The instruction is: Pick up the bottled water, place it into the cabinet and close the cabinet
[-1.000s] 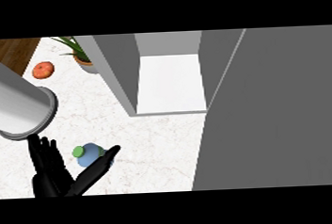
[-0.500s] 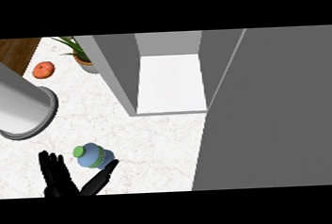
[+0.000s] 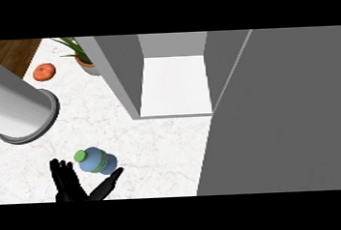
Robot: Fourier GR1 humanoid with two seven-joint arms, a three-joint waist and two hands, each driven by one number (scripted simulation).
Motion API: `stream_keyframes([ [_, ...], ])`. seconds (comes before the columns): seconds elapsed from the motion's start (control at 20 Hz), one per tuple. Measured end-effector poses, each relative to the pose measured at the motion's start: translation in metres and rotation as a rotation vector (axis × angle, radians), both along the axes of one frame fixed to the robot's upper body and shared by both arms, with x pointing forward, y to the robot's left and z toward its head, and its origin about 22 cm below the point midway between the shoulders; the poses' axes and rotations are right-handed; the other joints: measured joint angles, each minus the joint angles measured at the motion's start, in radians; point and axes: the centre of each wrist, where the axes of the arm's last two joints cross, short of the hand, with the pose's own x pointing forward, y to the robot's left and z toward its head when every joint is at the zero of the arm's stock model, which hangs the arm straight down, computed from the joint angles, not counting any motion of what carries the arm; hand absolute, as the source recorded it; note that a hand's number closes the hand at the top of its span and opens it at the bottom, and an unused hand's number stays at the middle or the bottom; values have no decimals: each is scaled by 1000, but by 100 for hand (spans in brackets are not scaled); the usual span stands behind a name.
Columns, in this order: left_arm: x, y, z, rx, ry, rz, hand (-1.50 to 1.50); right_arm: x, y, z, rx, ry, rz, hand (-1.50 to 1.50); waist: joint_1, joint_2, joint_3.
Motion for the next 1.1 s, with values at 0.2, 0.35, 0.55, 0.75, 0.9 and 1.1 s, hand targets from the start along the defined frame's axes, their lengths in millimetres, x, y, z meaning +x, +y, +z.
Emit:
stream_keyframes([
  [0.2,5,2,-14,-26,-33,-4,-150,1,1,2,0,4,-4,-150,-1,0,0],
  [0.35,15,6,-17,-40,-49,-2,-150,1,-2,1,-7,4,-22,-150,-1,0,1],
  [0.55,24,4,-22,-64,-68,-9,-150,0,-4,-1,0,7,-38,-150,-3,0,1],
  [0.75,31,5,-28,-93,-92,-11,-150,0,-7,-4,-16,5,-52,-150,-4,1,1],
  [0.9,42,2,-29,-117,-116,-30,150,1,-9,-3,-14,-3,-62,-150,-4,1,1],
  [1.1,50,-1,-32,-166,-144,-77,150,0,-12,-8,-17,-8,-80,-150,-5,1,1],
])
